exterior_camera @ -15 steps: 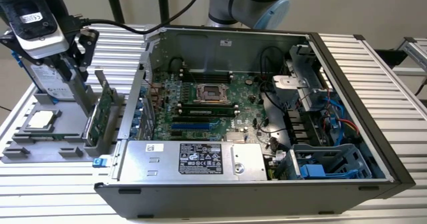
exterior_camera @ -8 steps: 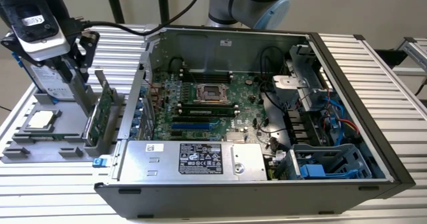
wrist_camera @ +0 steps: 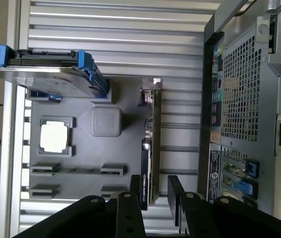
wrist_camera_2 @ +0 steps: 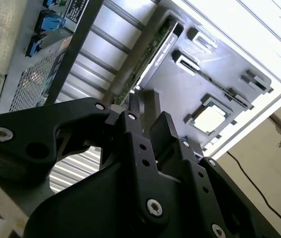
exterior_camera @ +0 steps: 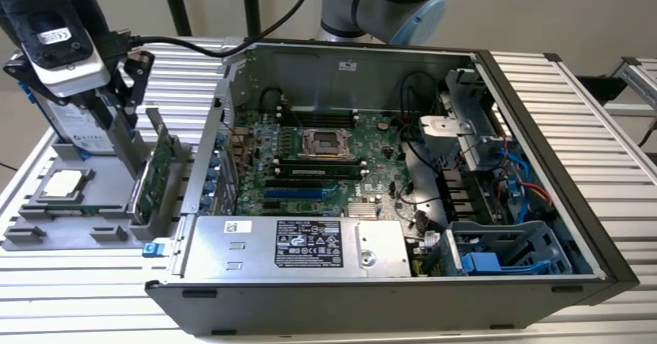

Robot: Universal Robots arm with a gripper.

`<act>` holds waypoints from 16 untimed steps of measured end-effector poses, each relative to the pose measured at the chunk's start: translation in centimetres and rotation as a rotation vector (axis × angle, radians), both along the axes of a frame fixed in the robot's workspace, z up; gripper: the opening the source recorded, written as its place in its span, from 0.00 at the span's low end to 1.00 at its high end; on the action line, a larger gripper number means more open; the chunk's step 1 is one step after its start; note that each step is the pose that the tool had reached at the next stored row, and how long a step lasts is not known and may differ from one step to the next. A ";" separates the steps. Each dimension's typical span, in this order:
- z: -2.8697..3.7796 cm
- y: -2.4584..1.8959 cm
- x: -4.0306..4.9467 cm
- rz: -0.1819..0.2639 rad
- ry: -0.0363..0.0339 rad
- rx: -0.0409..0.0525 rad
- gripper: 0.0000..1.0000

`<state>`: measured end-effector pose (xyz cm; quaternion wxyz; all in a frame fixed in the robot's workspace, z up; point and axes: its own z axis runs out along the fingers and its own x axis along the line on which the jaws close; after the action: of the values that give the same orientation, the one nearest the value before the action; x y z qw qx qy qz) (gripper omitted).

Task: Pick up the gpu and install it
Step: 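Reach for the gpu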

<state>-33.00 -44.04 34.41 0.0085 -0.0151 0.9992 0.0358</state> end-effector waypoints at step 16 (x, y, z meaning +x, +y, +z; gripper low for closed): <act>-0.66 0.00 0.00 0.008 0.0001 0.0000 1.00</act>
<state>-33.00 -44.04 33.75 0.0083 -0.0194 0.9991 0.0358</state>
